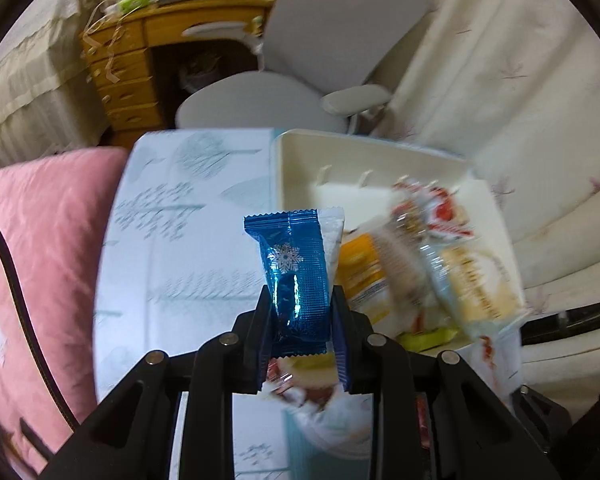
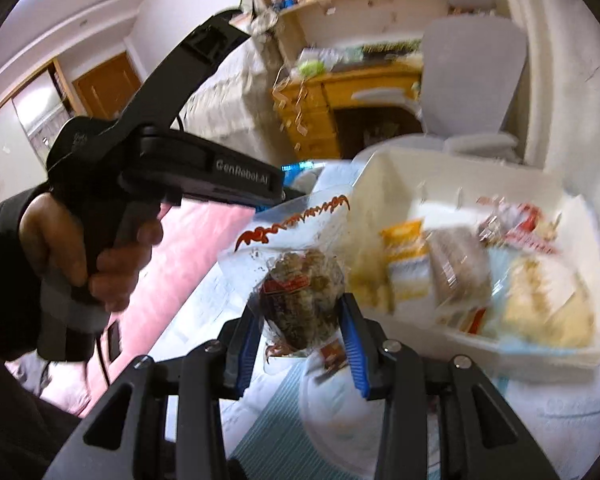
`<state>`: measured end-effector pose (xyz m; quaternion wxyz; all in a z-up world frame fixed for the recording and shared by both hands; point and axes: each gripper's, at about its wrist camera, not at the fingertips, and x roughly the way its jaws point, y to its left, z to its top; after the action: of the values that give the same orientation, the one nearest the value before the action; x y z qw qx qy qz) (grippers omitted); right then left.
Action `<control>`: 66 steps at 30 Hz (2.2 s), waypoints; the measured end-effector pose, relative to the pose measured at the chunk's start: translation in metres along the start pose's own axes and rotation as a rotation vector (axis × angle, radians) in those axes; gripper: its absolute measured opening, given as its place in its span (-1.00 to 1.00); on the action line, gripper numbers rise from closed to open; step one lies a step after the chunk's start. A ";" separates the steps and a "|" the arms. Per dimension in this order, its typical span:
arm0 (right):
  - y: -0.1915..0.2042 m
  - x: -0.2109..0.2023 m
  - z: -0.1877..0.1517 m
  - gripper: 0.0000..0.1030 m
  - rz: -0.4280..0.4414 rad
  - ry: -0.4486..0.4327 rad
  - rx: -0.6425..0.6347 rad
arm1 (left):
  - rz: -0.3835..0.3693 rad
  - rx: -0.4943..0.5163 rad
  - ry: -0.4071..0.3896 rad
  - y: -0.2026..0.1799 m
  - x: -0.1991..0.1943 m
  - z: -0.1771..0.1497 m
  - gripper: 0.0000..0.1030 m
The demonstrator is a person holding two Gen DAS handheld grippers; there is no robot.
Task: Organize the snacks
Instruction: 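Carry the blue candy and nut-cluster packet over the tray and open both grippers, then move both grippers toward the brown chocolate packet and red-topped date packet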
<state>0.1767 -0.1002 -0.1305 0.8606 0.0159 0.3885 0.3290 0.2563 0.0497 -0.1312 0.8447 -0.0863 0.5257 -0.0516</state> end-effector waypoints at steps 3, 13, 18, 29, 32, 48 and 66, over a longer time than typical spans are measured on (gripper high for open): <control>-0.014 -0.001 -0.002 -0.25 -0.026 -0.029 0.034 | -0.046 0.031 -0.029 -0.019 0.002 0.004 -0.53; -0.060 0.001 -0.007 -0.07 -0.250 -0.073 0.192 | -0.022 0.142 0.023 -0.059 0.026 0.006 -0.31; -0.066 -0.008 -0.011 0.06 -0.271 -0.069 0.211 | -0.032 0.111 0.039 -0.057 0.024 0.003 0.07; -0.085 -0.028 -0.033 0.12 -0.366 -0.062 0.344 | 0.013 -0.049 0.093 -0.018 0.013 -0.034 0.37; -0.086 -0.030 -0.038 0.13 -0.401 -0.052 0.359 | -0.009 -0.107 0.114 -0.008 0.012 -0.054 0.37; -0.082 -0.001 -0.081 0.25 -0.463 0.076 0.314 | 0.081 -0.242 0.225 0.012 0.072 -0.116 0.37; -0.072 0.049 -0.091 0.27 -0.443 0.184 0.166 | 0.189 -0.247 0.229 0.014 0.119 -0.111 0.30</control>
<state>0.1782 -0.1488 -0.2463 0.8683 -0.0289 0.4851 0.0995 0.2094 0.0321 -0.2863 0.7633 -0.1332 0.6266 0.0835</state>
